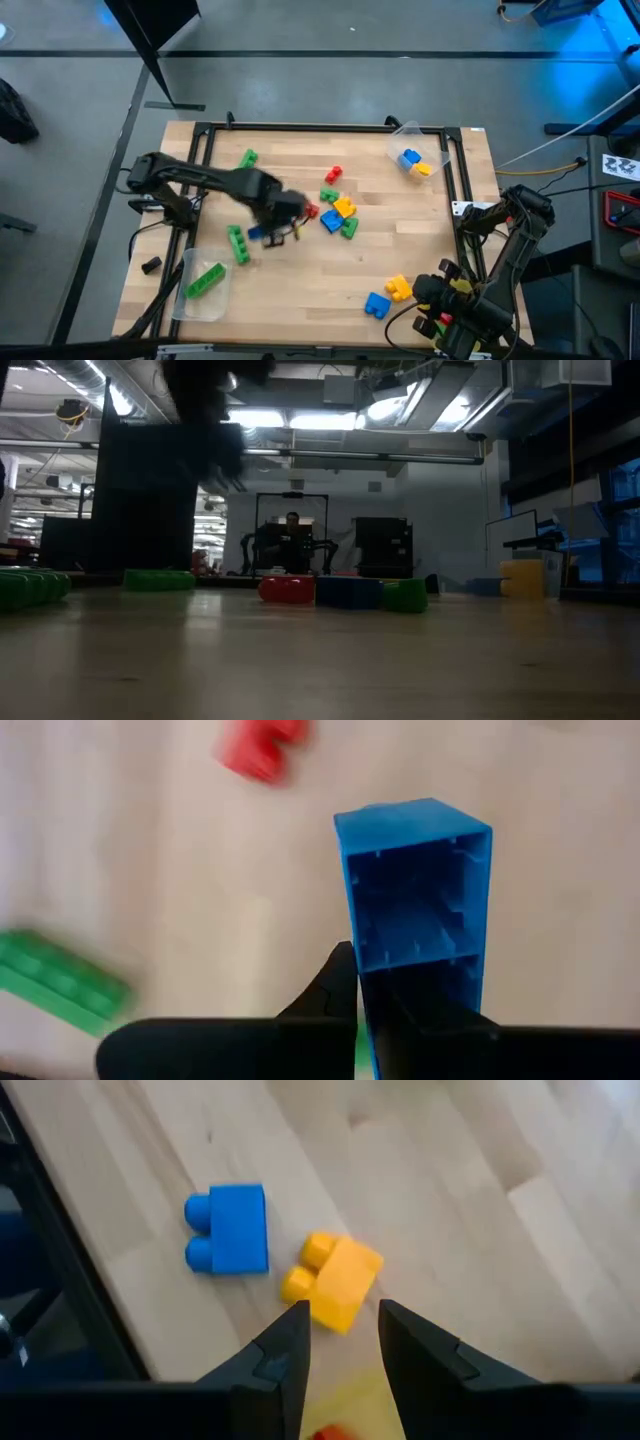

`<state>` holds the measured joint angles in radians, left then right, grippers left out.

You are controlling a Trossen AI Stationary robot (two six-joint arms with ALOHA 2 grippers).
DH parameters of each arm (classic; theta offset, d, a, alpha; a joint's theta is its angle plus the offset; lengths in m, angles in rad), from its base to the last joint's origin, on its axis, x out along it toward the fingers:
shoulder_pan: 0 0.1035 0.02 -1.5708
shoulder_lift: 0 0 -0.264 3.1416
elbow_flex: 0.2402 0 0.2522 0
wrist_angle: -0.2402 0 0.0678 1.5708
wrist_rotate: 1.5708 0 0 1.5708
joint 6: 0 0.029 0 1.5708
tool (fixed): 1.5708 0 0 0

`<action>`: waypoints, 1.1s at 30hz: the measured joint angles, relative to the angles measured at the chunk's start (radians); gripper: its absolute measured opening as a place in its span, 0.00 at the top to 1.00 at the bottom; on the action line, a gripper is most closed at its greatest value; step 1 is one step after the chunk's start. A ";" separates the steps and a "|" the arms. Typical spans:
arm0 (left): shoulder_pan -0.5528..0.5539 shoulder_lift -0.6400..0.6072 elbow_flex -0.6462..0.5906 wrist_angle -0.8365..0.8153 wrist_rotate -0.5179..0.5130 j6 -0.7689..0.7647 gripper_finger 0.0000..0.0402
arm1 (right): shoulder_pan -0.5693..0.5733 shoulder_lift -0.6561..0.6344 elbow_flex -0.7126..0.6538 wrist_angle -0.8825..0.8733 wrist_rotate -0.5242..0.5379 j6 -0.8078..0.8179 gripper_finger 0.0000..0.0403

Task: Sort blocks by size
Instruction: Put the 4 stud blue game piece into the bottom transparent bin, then put the bottom 4 stud green game piece into the bottom transparent bin

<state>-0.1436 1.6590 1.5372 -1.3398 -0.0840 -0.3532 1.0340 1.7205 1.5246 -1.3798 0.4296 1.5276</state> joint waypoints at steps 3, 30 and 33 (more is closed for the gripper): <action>-0.101 -0.050 0.001 -0.081 0.069 -0.149 1.00 | 0.000 0.000 0.000 0.004 0.056 -0.001 0.70; -0.700 -0.073 -0.182 -0.128 0.279 -0.896 0.87 | 0.000 0.000 0.000 0.264 0.192 -0.001 0.70; -0.703 -0.072 -0.204 -0.082 0.283 -0.915 0.82 | 0.000 0.000 0.000 0.264 0.192 -0.001 0.70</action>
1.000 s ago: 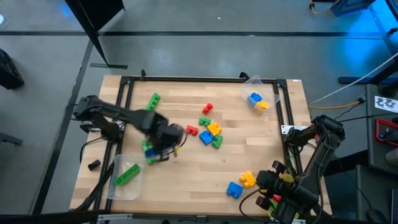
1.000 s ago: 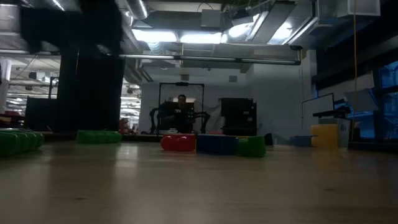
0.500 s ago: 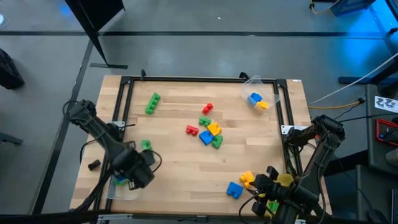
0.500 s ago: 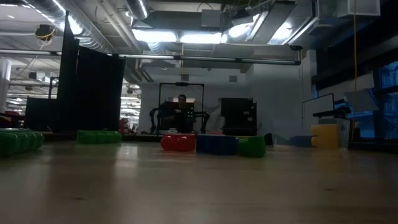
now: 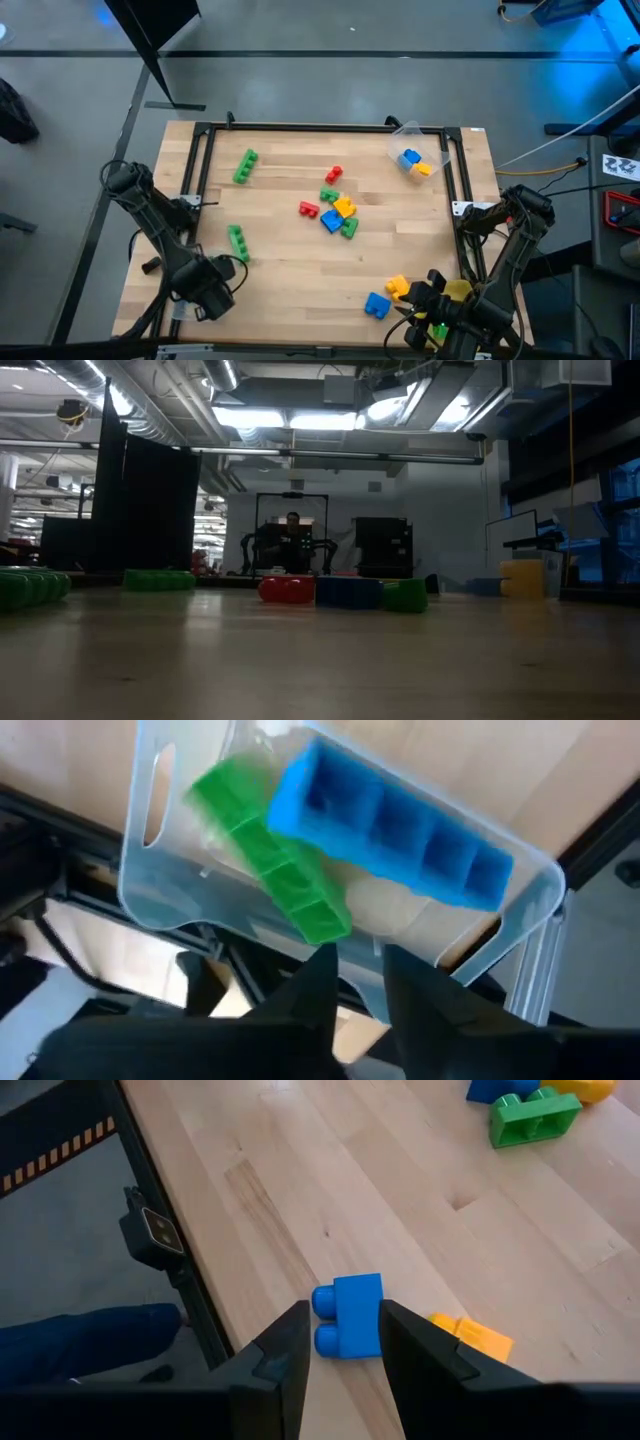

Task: Sort blocks by size
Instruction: Put the bottom 4 stud green game piece into the bottom transparent bin

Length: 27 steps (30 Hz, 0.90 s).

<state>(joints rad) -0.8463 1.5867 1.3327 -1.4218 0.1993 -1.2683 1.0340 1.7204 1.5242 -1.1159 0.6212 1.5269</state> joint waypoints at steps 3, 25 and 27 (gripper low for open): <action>0.003 0.000 -0.004 0.000 0.001 0.024 0.76 | 0.000 0.000 0.000 -0.001 0.000 0.000 0.70; 0.209 -0.023 -0.004 -0.015 -0.383 0.797 0.72 | 0.000 0.000 0.000 -0.002 0.032 -0.043 0.70; 0.235 -0.013 -0.004 -0.026 -0.383 0.810 0.68 | 0.000 0.000 0.000 -0.002 0.032 -0.043 0.70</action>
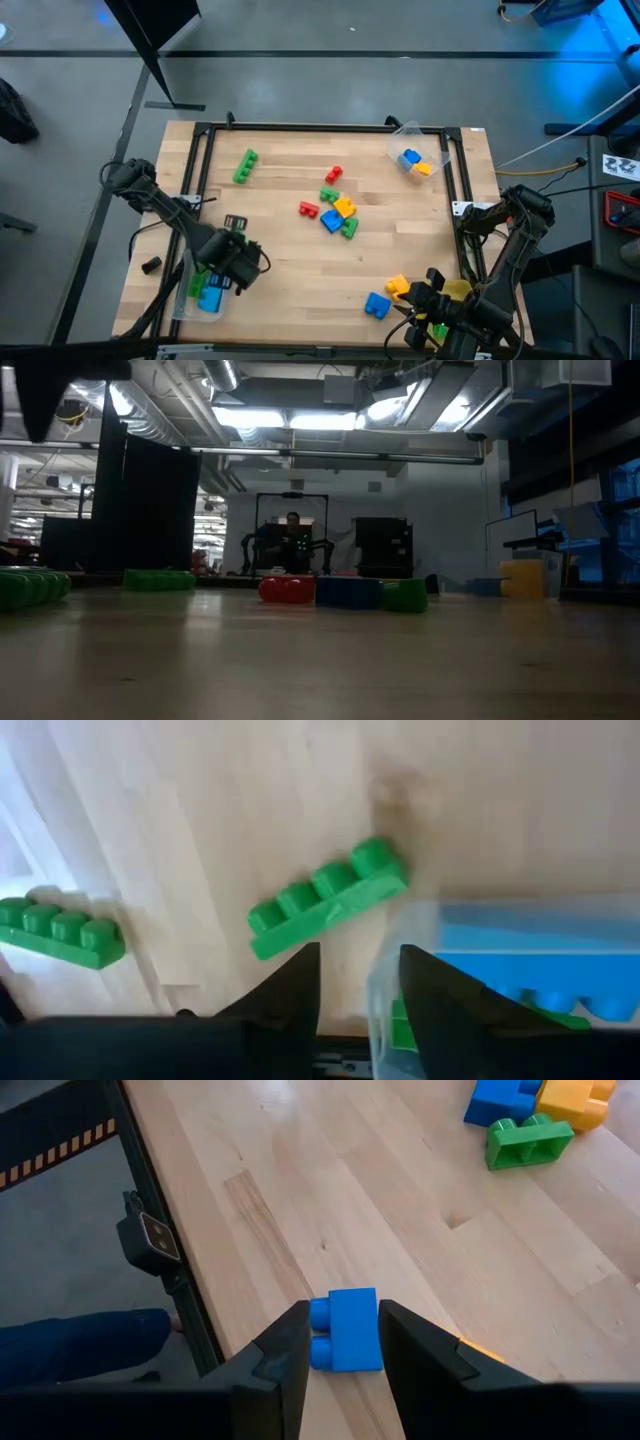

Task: Sort blocks by size
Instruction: Put the bottom 4 stud green game piece into the bottom transparent bin

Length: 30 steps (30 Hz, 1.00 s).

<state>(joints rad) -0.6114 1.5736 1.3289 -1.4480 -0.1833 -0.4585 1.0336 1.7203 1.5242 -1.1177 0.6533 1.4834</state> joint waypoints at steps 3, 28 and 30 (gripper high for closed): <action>0.038 0.020 0.000 -0.024 0.003 0.051 0.62 | 0.000 0.000 0.000 -0.001 0.000 0.000 0.70; 0.255 0.039 -0.365 0.110 0.008 0.980 0.55 | 0.000 0.000 0.000 -0.001 -0.001 0.000 0.70; 0.272 0.039 -0.379 0.146 0.009 0.998 0.55 | 0.000 0.000 0.000 -0.002 -0.001 0.000 0.70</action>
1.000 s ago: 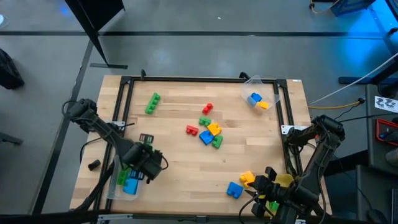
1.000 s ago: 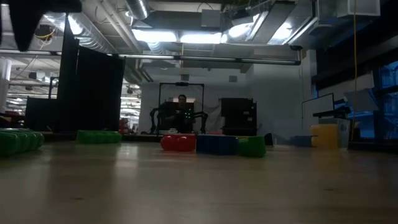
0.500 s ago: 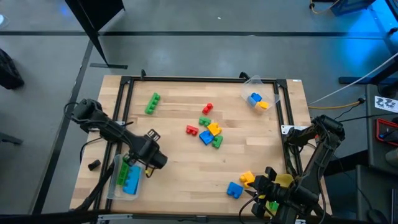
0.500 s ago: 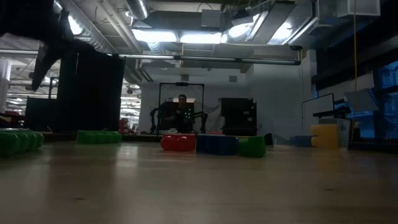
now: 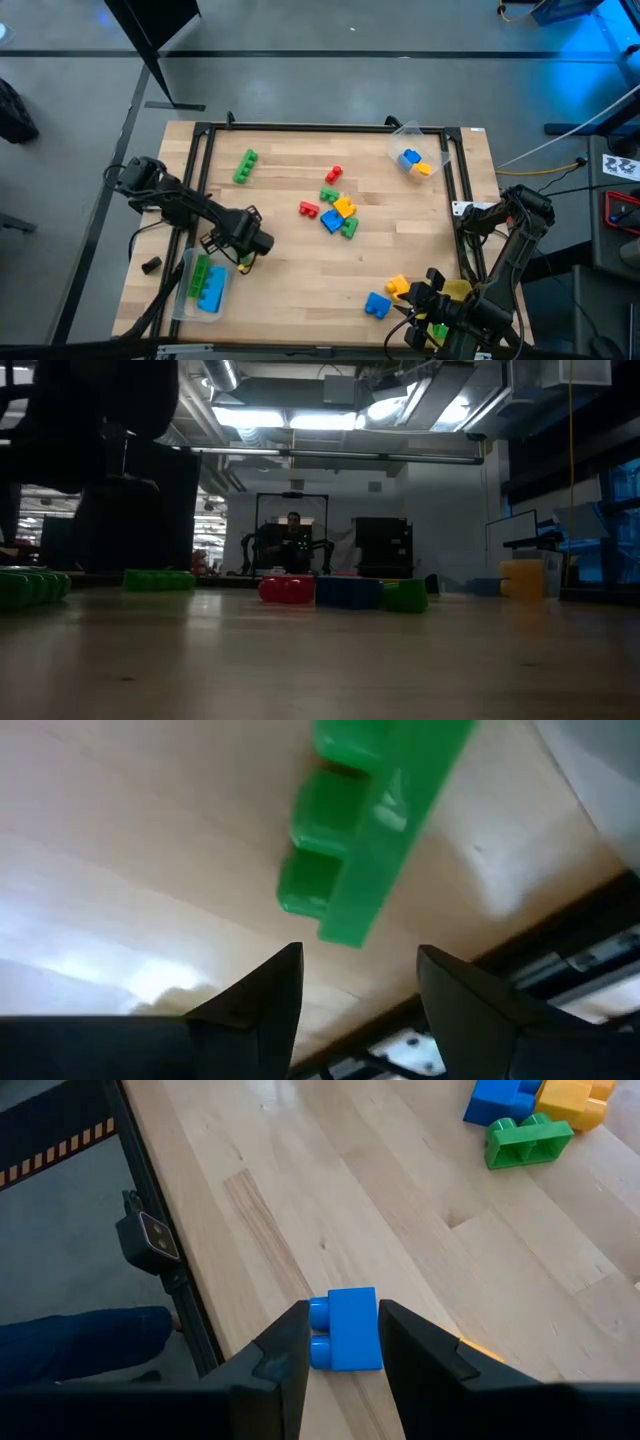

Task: Sort blocks by size
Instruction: Put the bottom 4 stud green game piece into the bottom transparent bin

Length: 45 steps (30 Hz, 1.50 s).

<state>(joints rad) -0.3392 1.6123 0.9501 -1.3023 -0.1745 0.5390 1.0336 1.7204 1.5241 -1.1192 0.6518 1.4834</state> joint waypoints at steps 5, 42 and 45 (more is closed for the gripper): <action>0.027 0.000 -0.008 0.053 0.011 0.045 0.55 | 0.000 0.000 0.000 0.000 0.000 0.000 0.70; 0.059 0.000 -0.110 0.144 0.110 -0.049 0.55 | 0.000 0.000 0.000 -0.008 -0.001 -0.001 0.70; 0.059 -0.002 -0.109 0.157 0.107 -0.043 0.55 | 0.000 0.000 0.000 -0.007 0.000 -0.001 0.70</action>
<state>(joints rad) -0.2806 1.6105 0.8409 -1.1448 -0.0676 0.4964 1.0336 1.7205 1.5238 -1.1263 0.6514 1.4826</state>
